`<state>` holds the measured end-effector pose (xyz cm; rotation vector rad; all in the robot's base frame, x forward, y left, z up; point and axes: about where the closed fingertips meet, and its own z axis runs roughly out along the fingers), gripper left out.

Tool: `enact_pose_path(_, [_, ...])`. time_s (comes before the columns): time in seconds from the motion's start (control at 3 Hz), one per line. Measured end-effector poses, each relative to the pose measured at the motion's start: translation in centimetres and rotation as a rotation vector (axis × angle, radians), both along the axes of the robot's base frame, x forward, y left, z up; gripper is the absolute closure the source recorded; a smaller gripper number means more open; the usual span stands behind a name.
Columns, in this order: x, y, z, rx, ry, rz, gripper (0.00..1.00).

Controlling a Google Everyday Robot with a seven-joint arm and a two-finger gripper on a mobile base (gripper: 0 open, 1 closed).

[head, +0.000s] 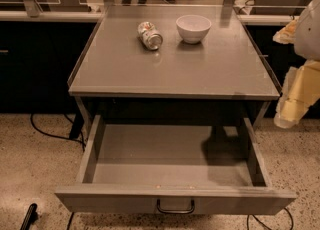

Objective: Place 7up can into top drawer

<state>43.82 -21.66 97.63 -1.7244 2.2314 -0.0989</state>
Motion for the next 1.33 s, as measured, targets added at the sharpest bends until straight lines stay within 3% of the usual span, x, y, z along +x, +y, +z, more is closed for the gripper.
enact_pose_path(0.67, [0.2,0.1,0.2,0.014,-0.015,0.006,0.0])
enact_pose_path(1.0, [3.7,0.6,-0.6,0.149,-0.031,-0.008,0.0])
enact_pose_path(1.33, [9.9,1.6,-2.3,0.368,0.009,-0.101,0.0])
